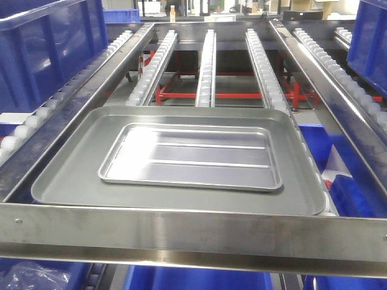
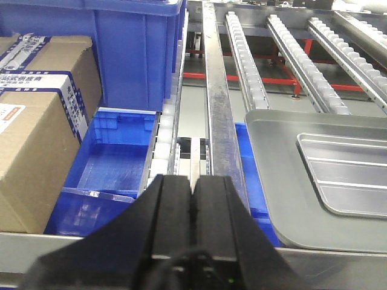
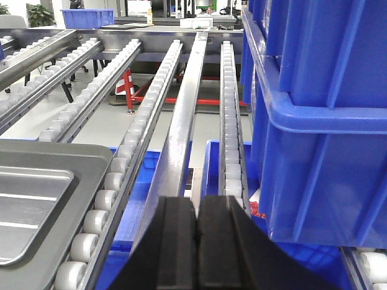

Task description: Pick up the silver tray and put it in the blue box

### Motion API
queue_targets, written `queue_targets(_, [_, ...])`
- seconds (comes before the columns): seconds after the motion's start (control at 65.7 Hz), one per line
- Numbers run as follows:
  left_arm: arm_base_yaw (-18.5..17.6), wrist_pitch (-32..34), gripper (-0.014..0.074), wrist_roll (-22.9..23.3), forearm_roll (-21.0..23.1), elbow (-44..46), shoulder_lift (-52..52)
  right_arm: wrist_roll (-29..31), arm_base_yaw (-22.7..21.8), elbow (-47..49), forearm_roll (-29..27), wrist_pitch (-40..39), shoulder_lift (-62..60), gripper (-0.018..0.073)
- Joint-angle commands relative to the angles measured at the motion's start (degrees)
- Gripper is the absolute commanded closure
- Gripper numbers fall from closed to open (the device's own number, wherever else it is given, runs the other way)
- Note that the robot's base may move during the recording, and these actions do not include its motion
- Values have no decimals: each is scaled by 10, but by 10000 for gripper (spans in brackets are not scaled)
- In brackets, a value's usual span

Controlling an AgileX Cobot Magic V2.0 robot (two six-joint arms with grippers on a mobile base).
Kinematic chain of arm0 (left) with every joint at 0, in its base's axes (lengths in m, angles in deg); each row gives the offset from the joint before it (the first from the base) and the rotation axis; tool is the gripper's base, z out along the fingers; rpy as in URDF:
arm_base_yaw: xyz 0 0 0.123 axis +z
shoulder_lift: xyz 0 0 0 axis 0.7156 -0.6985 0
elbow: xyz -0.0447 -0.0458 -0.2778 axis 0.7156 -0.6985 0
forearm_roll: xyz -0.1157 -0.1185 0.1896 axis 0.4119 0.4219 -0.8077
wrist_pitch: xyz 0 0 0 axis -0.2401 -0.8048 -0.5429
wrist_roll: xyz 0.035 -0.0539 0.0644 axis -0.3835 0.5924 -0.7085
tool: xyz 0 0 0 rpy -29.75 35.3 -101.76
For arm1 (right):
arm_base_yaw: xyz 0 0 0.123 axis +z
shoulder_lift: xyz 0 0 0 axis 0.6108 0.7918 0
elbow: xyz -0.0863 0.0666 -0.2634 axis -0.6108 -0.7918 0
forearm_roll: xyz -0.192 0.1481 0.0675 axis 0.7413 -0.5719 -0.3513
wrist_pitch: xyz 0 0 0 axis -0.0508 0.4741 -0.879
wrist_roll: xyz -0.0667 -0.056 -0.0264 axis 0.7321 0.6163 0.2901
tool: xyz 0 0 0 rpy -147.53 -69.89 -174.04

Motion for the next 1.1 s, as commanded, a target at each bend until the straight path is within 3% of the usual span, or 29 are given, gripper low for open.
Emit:
queue_targets(0.0, [-2, 51, 701, -1, 2, 2, 11, 5, 0, -2, 0, -52, -12, 510])
queue_targets(0.624, [-2, 56, 701, 0, 6, 2, 11, 5, 0, -2, 0, -53, -12, 510])
queue_targets(0.867, [-2, 127, 701, 1, 16, 29, 9, -3, 0, 10, -2, -92, -12, 510])
queue_targets(0.943, [-2, 82, 701, 1, 15, 89, -3, -13, 0, 52, -8, -84, -12, 510])
queue_targets(1.08, [-2, -55, 701, 0, 0, 237, -53, -22, 0, 172, -14, -4, 17, 510])
